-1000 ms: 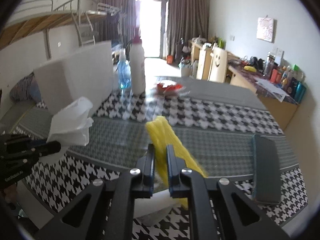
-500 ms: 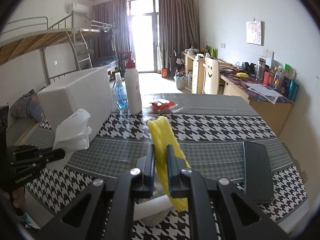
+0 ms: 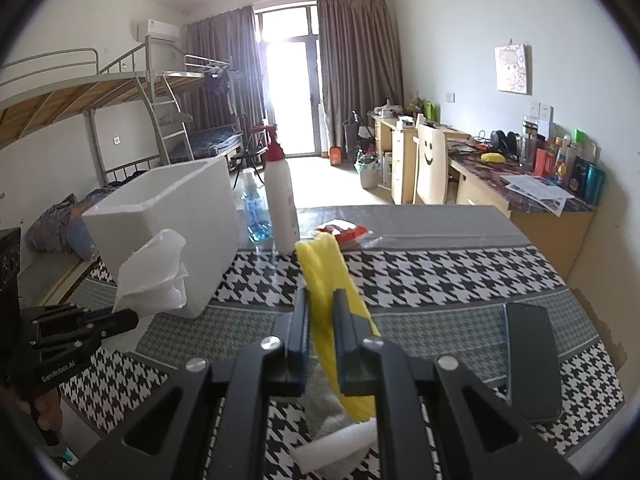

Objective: Organize soft objects
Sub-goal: 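Carry the tissue pack and yellow sponge with both tools over the white foam box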

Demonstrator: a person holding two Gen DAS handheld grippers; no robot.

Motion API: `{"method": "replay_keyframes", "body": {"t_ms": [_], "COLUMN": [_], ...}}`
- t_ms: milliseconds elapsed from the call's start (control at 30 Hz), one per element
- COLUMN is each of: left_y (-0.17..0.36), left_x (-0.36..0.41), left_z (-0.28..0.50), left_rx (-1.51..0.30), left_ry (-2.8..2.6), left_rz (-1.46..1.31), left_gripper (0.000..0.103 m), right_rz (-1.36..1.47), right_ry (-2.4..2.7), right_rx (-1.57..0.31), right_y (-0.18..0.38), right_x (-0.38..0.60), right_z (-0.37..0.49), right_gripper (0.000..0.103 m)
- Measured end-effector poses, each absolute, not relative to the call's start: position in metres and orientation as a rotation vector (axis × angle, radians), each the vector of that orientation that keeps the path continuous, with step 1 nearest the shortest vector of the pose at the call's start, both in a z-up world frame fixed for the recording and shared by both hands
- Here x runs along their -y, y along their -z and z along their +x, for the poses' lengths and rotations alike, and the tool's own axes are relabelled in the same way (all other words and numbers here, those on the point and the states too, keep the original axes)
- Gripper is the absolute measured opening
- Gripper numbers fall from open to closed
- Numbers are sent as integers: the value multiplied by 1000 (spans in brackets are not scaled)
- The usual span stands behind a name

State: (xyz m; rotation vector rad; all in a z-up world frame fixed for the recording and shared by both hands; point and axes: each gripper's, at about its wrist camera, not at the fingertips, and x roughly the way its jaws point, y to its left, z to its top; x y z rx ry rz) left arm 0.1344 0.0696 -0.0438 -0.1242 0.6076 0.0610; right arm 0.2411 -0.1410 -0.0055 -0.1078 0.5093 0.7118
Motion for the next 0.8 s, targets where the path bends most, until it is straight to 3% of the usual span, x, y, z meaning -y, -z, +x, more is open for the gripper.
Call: {"method": "replay_keyframes", "body": {"t_ms": [800], "left_y": [-13], "left_x": [-97], "left_z": [132], "left_rx": [-499], "left_ry": [-150], "left_rz": [-78], "left_gripper": [8], "right_rz": [-87], "right_ry": [-811], "right_rx": [-447], "right_y": [-43], "right_x": [96], "right_z": [239], "right_gripper": [14]}}
